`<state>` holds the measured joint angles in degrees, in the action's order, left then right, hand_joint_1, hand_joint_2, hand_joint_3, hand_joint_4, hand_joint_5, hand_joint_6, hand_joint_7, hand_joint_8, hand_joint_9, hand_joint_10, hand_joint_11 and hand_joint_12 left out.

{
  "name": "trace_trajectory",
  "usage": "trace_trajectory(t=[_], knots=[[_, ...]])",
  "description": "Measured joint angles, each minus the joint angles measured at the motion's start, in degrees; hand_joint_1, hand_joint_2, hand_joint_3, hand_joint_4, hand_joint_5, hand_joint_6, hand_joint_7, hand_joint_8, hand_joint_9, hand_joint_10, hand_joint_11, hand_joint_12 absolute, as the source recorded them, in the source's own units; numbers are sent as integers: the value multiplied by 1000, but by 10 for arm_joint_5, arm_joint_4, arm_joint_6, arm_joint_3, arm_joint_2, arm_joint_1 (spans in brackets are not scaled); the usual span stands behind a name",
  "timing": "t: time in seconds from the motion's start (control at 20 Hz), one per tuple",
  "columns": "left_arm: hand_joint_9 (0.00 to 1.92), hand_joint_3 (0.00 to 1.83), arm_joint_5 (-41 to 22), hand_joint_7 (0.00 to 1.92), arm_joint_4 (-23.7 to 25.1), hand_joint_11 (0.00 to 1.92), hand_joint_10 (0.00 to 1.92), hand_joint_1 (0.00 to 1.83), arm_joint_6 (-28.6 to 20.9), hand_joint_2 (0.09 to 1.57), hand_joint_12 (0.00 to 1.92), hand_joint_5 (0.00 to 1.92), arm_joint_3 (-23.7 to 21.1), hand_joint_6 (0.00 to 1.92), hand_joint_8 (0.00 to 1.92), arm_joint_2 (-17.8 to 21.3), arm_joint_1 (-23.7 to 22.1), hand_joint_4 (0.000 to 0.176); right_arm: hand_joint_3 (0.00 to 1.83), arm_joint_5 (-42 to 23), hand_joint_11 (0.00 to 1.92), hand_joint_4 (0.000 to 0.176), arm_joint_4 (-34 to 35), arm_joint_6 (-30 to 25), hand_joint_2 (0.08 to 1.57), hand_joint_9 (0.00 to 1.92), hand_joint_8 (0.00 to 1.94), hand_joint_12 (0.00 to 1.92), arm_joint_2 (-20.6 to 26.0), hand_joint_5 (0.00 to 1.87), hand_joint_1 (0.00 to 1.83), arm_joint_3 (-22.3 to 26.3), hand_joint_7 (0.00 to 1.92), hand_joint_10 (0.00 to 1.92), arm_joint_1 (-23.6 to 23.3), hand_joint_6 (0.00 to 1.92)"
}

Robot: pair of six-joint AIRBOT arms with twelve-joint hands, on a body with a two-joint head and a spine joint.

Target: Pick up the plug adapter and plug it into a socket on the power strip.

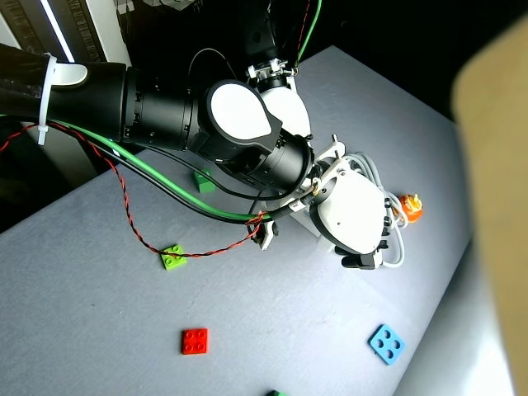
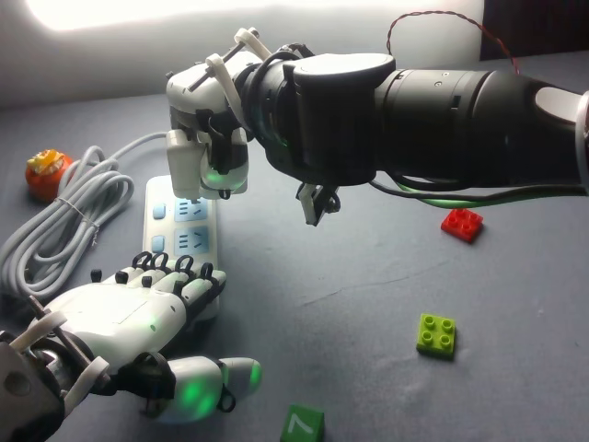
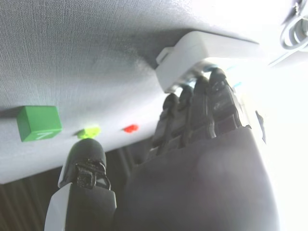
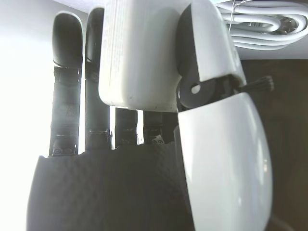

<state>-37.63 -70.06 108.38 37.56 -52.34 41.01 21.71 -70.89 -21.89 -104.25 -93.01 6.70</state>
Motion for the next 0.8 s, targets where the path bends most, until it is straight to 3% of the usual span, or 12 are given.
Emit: trace_trajectory(t=[0.8], knots=[[47, 0, -5, 59, 2, 11, 5, 0, 15, 1223, 6, 20, -5, 7, 5, 0, 6, 0, 0, -5, 631, 0, 6, -9, 1094, 913, 886, 1265, -12, 945, 1381, -2, 1087, 1125, 12, 964]])
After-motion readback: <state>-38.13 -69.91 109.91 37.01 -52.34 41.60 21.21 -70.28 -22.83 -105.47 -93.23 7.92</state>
